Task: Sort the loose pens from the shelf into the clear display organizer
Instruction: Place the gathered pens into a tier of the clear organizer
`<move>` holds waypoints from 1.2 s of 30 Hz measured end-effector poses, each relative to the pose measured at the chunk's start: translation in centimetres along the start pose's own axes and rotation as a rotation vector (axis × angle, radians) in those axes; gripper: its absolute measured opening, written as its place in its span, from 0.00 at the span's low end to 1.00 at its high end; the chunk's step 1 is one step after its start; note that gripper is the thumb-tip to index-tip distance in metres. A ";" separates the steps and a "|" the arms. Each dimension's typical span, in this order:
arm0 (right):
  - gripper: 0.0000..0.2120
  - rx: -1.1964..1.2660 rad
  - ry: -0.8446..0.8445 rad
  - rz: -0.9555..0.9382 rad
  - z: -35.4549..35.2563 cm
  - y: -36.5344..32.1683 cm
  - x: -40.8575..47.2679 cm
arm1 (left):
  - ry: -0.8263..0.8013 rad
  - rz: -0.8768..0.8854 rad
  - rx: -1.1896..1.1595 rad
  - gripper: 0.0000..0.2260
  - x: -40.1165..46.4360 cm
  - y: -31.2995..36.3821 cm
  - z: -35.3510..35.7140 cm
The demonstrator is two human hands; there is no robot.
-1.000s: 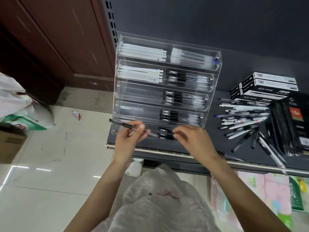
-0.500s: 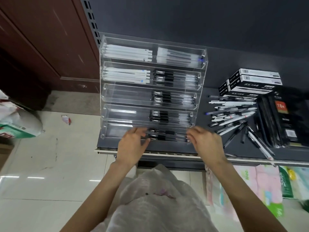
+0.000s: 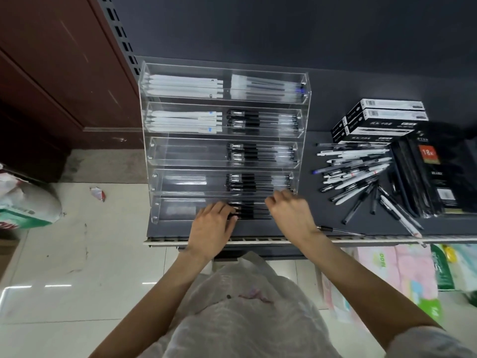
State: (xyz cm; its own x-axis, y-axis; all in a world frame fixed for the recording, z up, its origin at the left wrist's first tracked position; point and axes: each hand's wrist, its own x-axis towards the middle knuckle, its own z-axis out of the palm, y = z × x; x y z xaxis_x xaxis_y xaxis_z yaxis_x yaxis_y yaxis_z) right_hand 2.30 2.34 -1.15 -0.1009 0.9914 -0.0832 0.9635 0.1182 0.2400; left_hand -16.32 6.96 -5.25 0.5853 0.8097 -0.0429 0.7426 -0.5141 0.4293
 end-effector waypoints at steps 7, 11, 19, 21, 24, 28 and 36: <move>0.17 0.036 0.020 -0.035 1.8 0.3 -0.4 | -0.087 -0.047 -0.139 0.12 0.0 0.0 -0.1; 0.14 0.114 0.037 -0.006 2.6 0.5 -1.0 | -0.112 -0.050 -0.205 0.11 -0.1 -0.1 -0.2; 0.16 0.118 -0.053 0.153 3.4 -1.7 -1.2 | -0.142 -0.064 -0.277 0.11 -0.2 -0.4 -0.9; 0.17 0.149 -0.068 0.218 3.5 -1.9 -1.4 | -0.157 -0.080 -0.293 0.12 -0.2 -0.5 -1.1; 0.20 0.210 -0.083 0.302 3.5 -2.4 -1.6 | -0.168 -0.070 -0.319 0.12 -0.1 -0.4 -1.3; 0.19 0.268 -0.093 0.385 3.1 -3.2 -1.8 | -0.086 -0.124 -0.350 0.11 -0.1 -1.1 -1.1; 0.15 0.373 0.011 0.431 2.7 -3.8 -2.3 | -0.155 -0.089 -0.249 0.12 0.6 -0.9 -1.1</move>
State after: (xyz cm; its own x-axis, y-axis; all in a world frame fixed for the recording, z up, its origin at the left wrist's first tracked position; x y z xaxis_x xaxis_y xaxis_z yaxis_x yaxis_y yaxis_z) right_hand -0.44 -0.58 -4.43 0.3201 0.9464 -0.0428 0.9403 -0.3229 -0.1076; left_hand -16.99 8.25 -4.64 0.5788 0.7855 -0.2192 0.7017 -0.3428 0.6246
